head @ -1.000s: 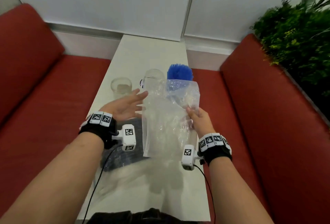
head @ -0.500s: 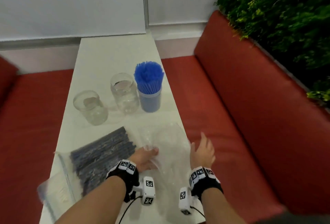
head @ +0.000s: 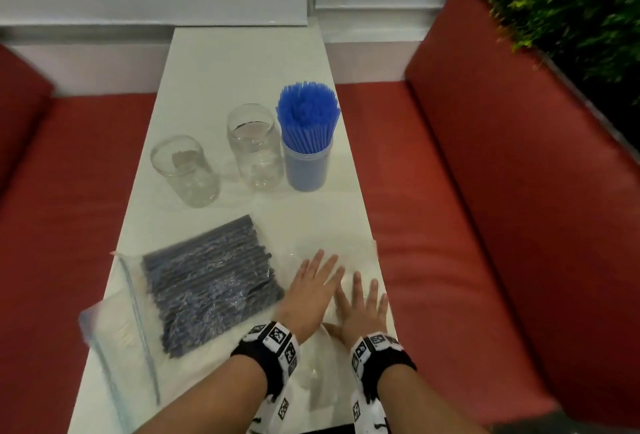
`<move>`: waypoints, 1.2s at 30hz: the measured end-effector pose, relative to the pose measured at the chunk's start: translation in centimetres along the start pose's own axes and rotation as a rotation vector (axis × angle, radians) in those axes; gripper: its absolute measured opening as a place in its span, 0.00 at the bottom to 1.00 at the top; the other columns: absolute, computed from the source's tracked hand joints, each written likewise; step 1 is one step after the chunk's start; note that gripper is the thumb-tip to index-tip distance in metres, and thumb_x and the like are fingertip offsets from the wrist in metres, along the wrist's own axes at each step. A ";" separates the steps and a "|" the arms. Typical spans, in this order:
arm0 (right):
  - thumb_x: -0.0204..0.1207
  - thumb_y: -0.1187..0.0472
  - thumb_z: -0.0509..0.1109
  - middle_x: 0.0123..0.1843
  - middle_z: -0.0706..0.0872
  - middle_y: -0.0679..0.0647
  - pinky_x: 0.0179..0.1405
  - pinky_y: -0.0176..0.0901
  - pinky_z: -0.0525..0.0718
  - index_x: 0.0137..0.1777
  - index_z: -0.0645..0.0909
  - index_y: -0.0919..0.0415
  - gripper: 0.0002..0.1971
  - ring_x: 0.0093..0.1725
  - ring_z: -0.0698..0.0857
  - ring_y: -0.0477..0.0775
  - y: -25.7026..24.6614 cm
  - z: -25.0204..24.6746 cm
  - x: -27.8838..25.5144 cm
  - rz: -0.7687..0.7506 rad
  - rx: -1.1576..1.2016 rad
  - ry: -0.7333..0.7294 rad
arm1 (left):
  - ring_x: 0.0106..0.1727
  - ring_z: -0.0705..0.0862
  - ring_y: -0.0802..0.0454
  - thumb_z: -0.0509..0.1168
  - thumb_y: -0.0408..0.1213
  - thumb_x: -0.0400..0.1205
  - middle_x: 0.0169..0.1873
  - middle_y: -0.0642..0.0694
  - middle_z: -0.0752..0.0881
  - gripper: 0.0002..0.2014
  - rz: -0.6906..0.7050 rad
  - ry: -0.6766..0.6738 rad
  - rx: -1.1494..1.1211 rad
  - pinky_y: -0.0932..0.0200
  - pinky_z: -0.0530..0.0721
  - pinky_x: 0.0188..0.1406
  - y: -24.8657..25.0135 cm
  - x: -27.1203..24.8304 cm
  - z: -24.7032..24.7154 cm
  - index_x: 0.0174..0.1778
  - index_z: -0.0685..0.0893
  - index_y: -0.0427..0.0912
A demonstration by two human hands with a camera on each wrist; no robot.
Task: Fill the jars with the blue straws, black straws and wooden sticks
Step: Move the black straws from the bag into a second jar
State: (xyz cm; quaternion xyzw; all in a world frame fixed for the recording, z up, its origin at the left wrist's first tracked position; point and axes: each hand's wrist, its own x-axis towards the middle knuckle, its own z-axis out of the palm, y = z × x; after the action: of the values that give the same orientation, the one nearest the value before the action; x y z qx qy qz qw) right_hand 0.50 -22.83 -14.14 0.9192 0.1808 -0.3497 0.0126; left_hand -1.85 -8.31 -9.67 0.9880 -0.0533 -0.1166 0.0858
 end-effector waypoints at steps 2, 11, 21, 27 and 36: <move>0.76 0.22 0.52 0.86 0.21 0.59 0.83 0.77 0.35 0.78 0.16 0.46 0.53 0.84 0.28 0.77 0.0 0.1 0.0 -0.009 0.011 0.021 | 0.85 0.37 0.39 0.64 0.38 0.85 0.86 0.42 0.42 0.39 0.008 -0.213 0.001 0.43 0.48 0.85 -0.1 0.0 1.2 0.87 0.47 0.43; 0.62 0.14 0.54 0.78 0.10 0.60 0.70 0.82 0.18 0.77 0.11 0.40 0.63 0.73 0.10 0.75 2.0 2.2 -1.0 -0.141 -0.089 0.084 | 0.80 0.29 0.29 0.64 0.63 0.78 0.82 0.41 0.28 0.53 -0.039 -0.387 0.116 0.30 0.36 0.81 -1.1 1.6 2.2 0.85 0.33 0.48; 0.56 0.11 0.39 0.83 0.16 0.61 0.66 0.80 0.14 0.82 0.19 0.39 0.60 0.78 0.15 0.75 1.9 1.4 -0.9 -0.149 -0.136 0.041 | 0.85 0.35 0.38 0.65 0.52 0.83 0.85 0.40 0.36 0.42 -0.043 -0.338 -0.150 0.44 0.46 0.84 -2.5 1.1 1.8 0.87 0.47 0.50; 0.81 0.37 0.63 0.74 0.76 0.53 0.79 0.62 0.55 0.75 0.77 0.45 0.26 0.78 0.68 0.59 -2.1 -2.9 -2.9 -0.113 0.217 0.459 | 0.64 0.82 0.46 0.60 0.41 0.88 0.60 0.43 0.85 0.14 -0.345 0.287 -0.650 0.55 0.76 0.65 -4.5 -2.2 -4.7 0.64 0.85 0.43; 0.86 0.57 0.62 0.70 0.78 0.57 0.64 0.54 0.78 0.79 0.73 0.52 0.22 0.66 0.79 0.62 -13.2 -7.9 -2.9 -0.420 0.295 0.379 | 0.73 0.69 0.28 0.64 0.41 0.82 0.73 0.29 0.69 0.26 -1.586 0.425 -0.788 0.41 0.70 0.71 -17.5 -13.4 -7.0 0.74 0.69 0.36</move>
State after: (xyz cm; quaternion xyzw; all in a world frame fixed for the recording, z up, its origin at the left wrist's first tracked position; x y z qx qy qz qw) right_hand -0.98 -10.22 -4.97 0.9024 0.3130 -0.1898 -0.2273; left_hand -11.68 11.59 -3.18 0.6348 0.7026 0.0334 0.3198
